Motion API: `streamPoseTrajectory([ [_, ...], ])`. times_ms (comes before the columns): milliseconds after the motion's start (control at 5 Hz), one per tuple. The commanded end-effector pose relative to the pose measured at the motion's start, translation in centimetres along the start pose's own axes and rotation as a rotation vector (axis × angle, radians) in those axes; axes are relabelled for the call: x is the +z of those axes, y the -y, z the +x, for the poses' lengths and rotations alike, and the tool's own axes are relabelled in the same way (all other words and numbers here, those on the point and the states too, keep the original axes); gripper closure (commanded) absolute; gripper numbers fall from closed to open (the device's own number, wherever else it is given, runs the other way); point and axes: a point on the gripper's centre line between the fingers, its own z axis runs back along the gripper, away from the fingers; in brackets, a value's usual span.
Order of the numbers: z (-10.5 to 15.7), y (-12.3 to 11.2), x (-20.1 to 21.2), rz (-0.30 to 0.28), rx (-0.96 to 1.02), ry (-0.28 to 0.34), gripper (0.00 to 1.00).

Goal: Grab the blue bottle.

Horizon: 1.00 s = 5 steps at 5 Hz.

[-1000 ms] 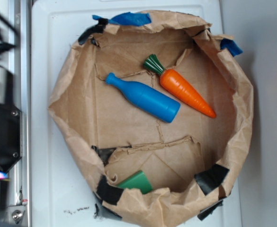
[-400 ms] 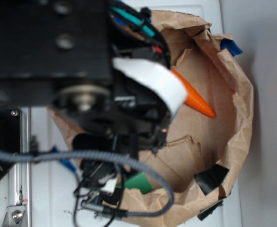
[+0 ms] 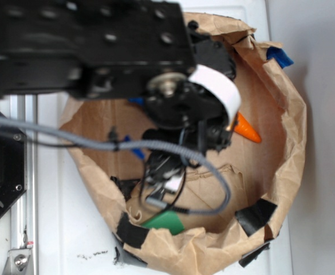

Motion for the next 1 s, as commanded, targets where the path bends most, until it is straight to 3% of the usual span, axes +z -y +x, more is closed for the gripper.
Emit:
streamPoseTrajectory([
  [0, 0.6, -1.3, 0.0, -0.008, -0.009, 0.037, 0.0],
  [600, 0.6, -1.3, 0.0, -0.008, -0.009, 0.037, 0.0],
  [800, -0.7, -1.9, -4.8, -0.034, -0.071, -0.027, 0.0],
])
